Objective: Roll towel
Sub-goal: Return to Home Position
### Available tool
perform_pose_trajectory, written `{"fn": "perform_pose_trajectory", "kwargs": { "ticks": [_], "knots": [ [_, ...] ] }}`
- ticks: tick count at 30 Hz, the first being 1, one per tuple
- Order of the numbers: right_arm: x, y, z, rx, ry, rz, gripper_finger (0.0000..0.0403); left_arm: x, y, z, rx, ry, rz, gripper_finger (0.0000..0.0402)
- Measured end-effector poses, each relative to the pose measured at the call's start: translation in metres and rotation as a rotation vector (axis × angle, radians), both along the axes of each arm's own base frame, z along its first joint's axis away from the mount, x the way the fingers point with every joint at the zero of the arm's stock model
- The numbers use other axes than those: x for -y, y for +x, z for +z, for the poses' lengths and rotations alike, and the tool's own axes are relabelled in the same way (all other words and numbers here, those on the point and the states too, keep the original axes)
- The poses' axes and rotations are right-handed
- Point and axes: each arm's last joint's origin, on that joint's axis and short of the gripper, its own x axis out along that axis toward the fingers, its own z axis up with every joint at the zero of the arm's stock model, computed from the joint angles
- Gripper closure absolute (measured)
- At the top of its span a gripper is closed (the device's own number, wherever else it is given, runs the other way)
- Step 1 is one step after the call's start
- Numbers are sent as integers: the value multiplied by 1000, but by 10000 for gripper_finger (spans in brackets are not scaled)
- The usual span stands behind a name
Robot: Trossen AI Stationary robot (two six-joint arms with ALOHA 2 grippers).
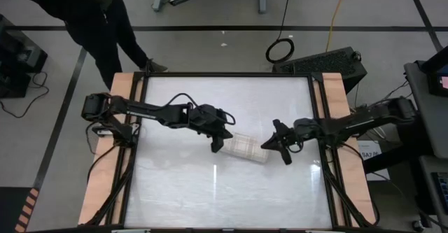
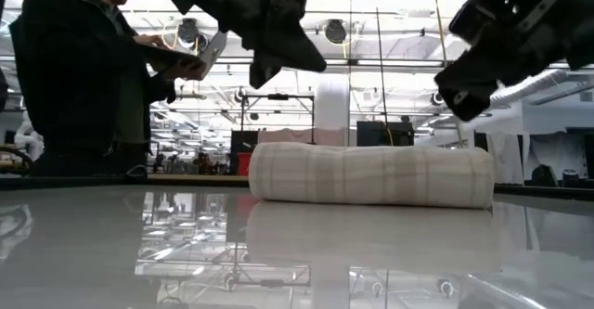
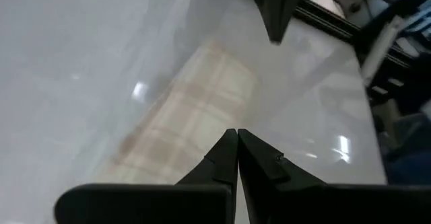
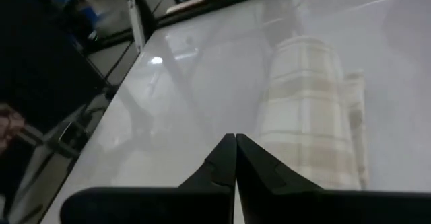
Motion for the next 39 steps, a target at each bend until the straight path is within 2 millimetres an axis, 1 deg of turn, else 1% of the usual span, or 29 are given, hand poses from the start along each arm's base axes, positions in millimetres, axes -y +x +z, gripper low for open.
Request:
{"fn": "perform_pose_trajectory", "kwargs": {
  "ticks": [3,5,9,12,13,16,19,21,23,24,28,30,33,37,39],
  "knots": [
    [0,-1,15,31,-54,24,403,2,-4,3,-3,-30,-44,384],
    [0,-4,24,60,-75,31,403,7,-5,9,28,-8,-70,386],
    [1,-10,40,141,-78,25,403,18,-19,16,52,131,-94,397],
    [2,-18,48,170,-76,25,403,21,-38,16,44,157,-60,398],
    [2,-22,48,163,-79,26,403,22,-44,17,63,157,-44,398],
    [3,-31,51,164,-118,36,403,27,-66,12,75,153,-17,399],
    [4,-39,52,166,-161,48,403,29,-82,10,115,164,0,399],
    [5,-45,50,146,-174,53,403,29,-89,7,96,164,3,399],
    [5,-46,51,147,-176,53,403,29,-97,1,6,179,-12,397],
    [5,-48,51,145,-179,53,403,29,-100,-2,-30,184,-17,394],
    [6,-50,51,145,-216,52,403,28,-102,-6,-72,179,-6,384],
    [6,-53,49,134,-230,48,403,31,-100,-5,-37,214,-37,383],
    [7,-56,52,156,-239,48,402,32,-106,-12,13,265,-29,394],
    [7,-60,51,149,-243,50,402,32,-113,-21,137,259,-18,397],
    [7,-63,47,151,-243,50,402,33,-118,-26,181,239,-2,399]
  ]
}}
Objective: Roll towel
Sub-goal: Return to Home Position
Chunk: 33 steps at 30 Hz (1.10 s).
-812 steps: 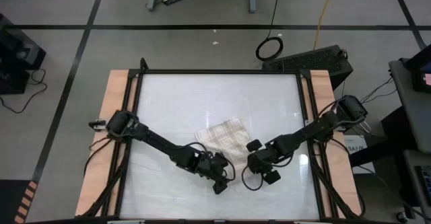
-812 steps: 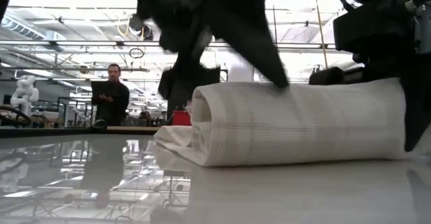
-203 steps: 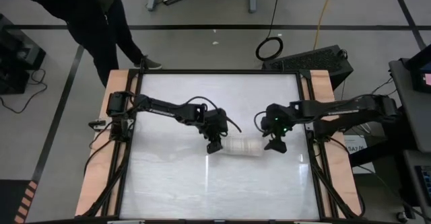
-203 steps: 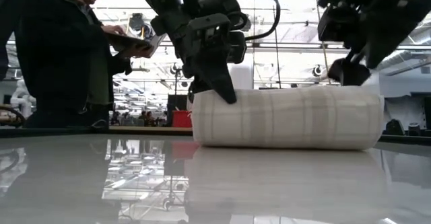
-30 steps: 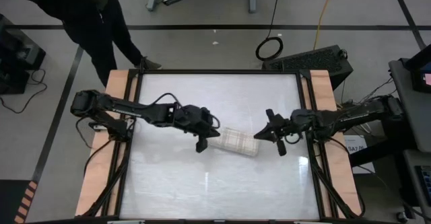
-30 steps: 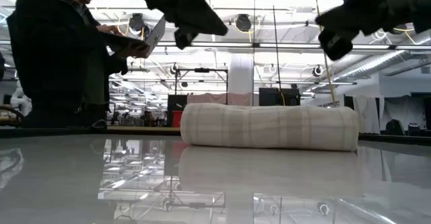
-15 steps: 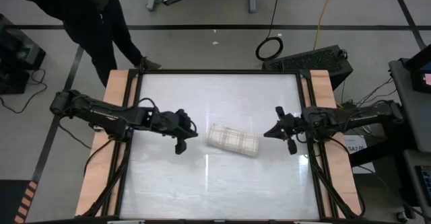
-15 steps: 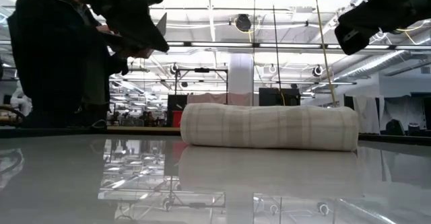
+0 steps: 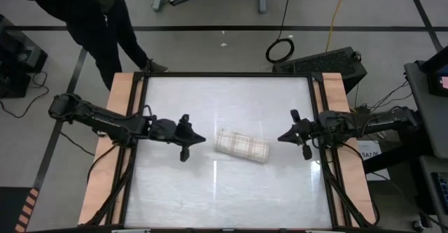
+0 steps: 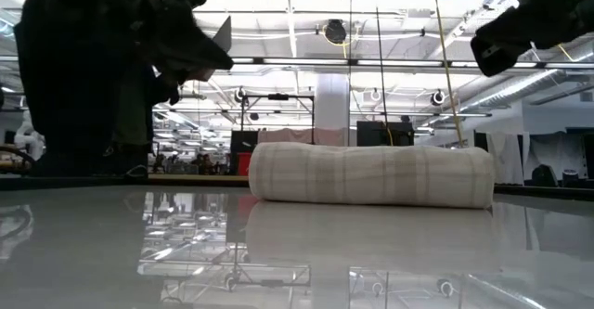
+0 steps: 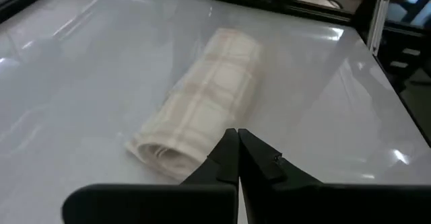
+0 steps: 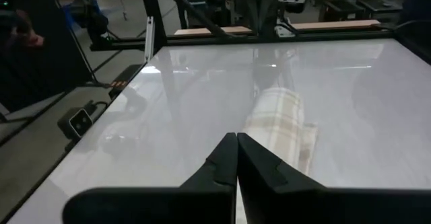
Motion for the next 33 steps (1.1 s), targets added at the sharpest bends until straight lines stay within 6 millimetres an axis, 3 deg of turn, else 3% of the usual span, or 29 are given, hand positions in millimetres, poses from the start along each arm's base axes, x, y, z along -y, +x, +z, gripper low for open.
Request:
{"fn": "perform_pose_trajectory", "kwargs": {
  "ticks": [15,33],
  "knots": [
    [3,-9,-51,3,-11,-50,403,-1,-53,-27,105,47,34,401],
    [5,-17,-63,192,6,-107,403,-12,-99,-38,291,13,98,401]
  ]
}}
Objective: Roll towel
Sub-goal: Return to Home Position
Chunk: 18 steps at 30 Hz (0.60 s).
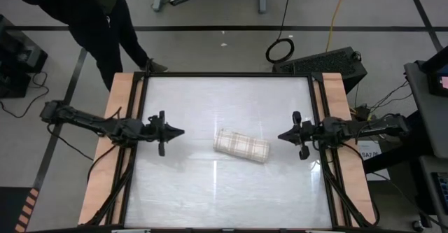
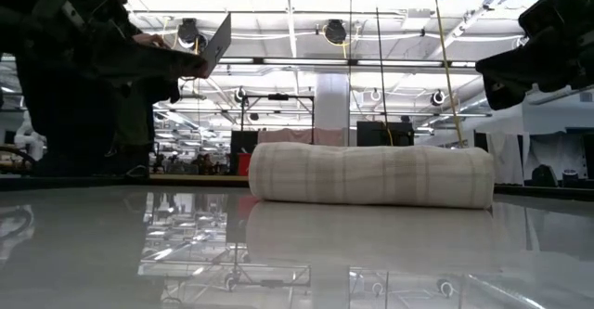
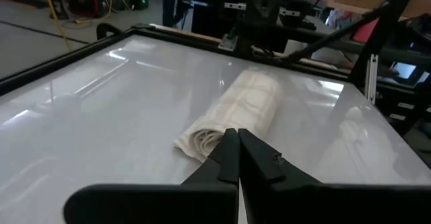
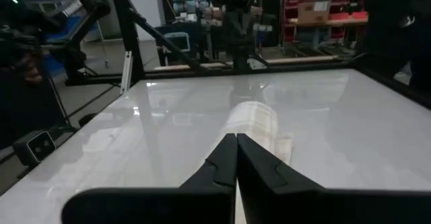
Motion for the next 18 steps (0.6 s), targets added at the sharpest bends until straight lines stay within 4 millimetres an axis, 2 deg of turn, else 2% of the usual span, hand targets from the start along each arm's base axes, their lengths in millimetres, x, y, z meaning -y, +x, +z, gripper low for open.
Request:
{"fn": "perform_pose_trajectory", "kwargs": {
  "ticks": [12,18],
  "knots": [
    [0,-2,2,27,-19,5,403,-3,-15,-14,65,3,-8,401],
    [0,-5,2,33,-14,5,403,-4,-21,-14,104,36,-18,401]
  ]
}}
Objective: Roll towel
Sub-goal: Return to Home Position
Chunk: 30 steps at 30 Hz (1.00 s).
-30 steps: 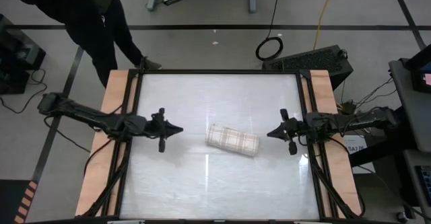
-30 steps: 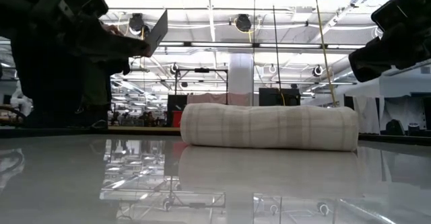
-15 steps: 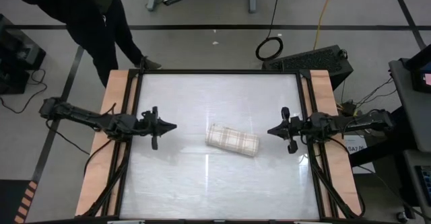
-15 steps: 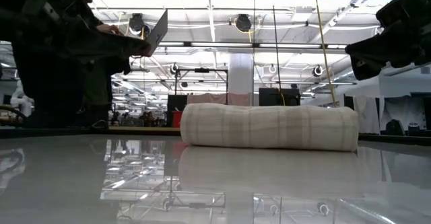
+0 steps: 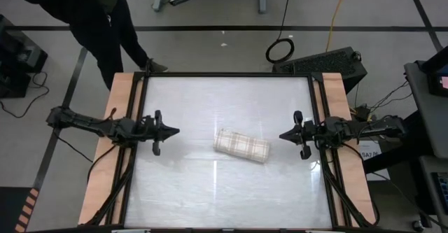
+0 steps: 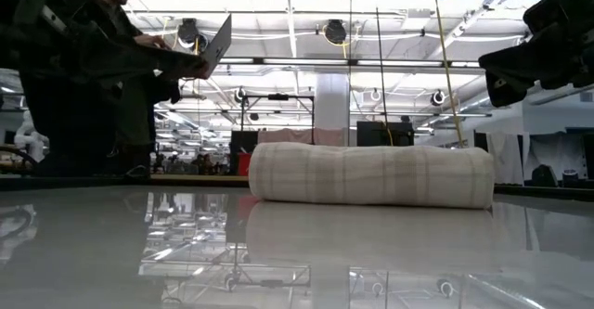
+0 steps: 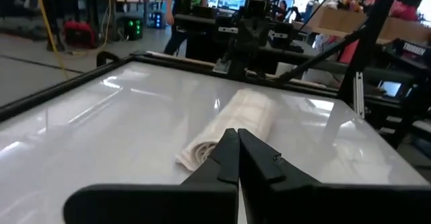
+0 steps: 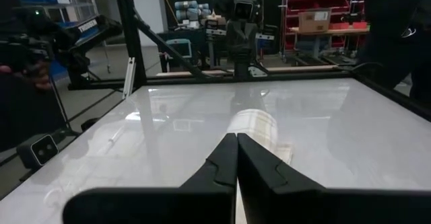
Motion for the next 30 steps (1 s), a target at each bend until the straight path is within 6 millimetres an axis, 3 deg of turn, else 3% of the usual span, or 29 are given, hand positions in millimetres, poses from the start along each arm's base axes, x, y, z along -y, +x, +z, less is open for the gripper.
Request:
{"fn": "perform_pose_trajectory", "kwargs": {
  "ticks": [8,14,30],
  "knots": [
    [0,-3,1,12,-3,0,403,-2,-9,-1,-1,36,-10,401],
    [1,-6,4,61,-24,0,403,-3,-17,8,106,81,-10,402],
    [1,-6,9,106,-44,-1,403,-3,-16,7,93,61,-10,402]
  ]
}}
